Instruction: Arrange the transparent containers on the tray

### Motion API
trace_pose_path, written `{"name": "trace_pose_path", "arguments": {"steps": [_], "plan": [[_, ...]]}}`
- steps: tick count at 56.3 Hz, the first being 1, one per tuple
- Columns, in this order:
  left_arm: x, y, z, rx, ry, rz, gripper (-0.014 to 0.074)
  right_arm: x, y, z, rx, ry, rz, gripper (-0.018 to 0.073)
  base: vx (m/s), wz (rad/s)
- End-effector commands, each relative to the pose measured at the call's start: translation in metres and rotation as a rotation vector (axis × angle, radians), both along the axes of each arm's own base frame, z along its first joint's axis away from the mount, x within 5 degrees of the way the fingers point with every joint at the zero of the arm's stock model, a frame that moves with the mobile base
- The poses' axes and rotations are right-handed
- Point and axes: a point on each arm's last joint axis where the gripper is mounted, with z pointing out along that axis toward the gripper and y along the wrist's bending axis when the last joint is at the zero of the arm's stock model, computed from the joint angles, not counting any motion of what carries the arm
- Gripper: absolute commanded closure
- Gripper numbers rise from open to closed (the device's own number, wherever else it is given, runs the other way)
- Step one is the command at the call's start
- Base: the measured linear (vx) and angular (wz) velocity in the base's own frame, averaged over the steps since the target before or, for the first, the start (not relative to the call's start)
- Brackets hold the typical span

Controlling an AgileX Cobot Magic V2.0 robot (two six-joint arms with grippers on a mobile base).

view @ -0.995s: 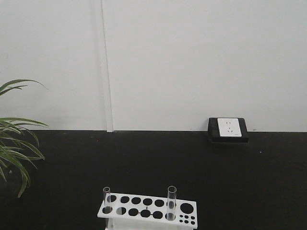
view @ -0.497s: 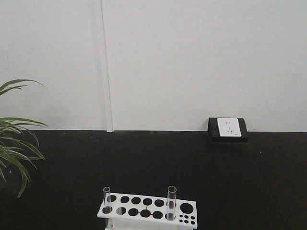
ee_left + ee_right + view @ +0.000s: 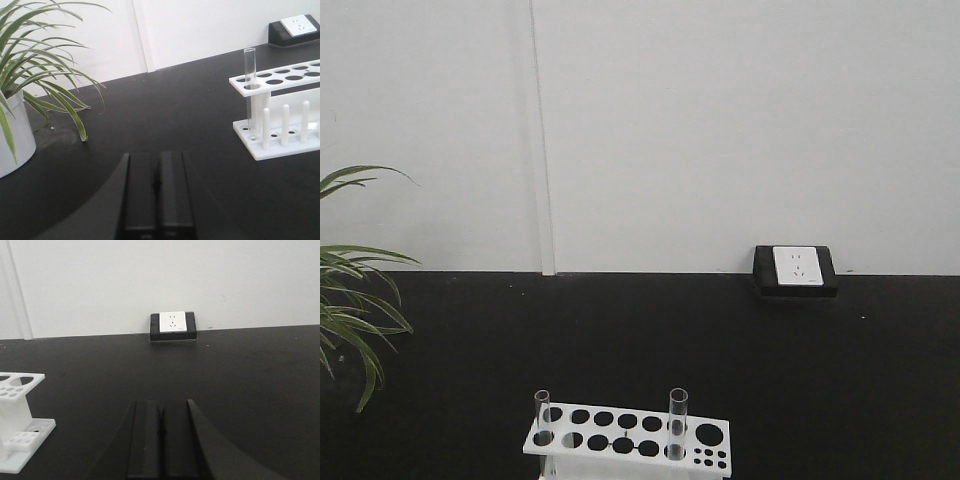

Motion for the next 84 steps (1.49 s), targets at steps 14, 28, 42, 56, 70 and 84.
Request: {"name": "trace_pose_path", "arguments": {"steps": [14,28,42,56,70,84], "plan": [[-0.002,0.002,0.023,-0.063,-0.32,0.017,0.0597,-0.001,-0.001,0.019,0.018,-0.236,-0.007,0.0571,0.0,0.0],[-0.025,0.005,0.106,-0.153,-0.55,0.006,0.0597,-0.014,-0.001,0.072,0.045,-0.43,-0.001,0.0571,0.0,0.0],[-0.007,0.002,0.213,-0.136,-0.546,0.002,0.0597,-0.018,0.0,0.2,-0.024,-0.507,-0.009,0.0571,0.0,0.0],[0.079,-0.009,0.266,-0.121,-0.433,0.006,0.0597,0.063,0.0,0.259,-0.038,-0.408,-0.009,0.0571,0.0,0.0],[0.132,-0.016,0.252,-0.114,-0.294,0.007,0.0594,0.127,0.0,0.242,-0.012,-0.234,-0.005,0.057,0.0,0.0],[0.152,-0.019,0.24,-0.106,-0.229,0.008,0.0566,0.149,0.0,0.227,-0.012,-0.148,-0.005,0.052,0.0,0.0]]}}
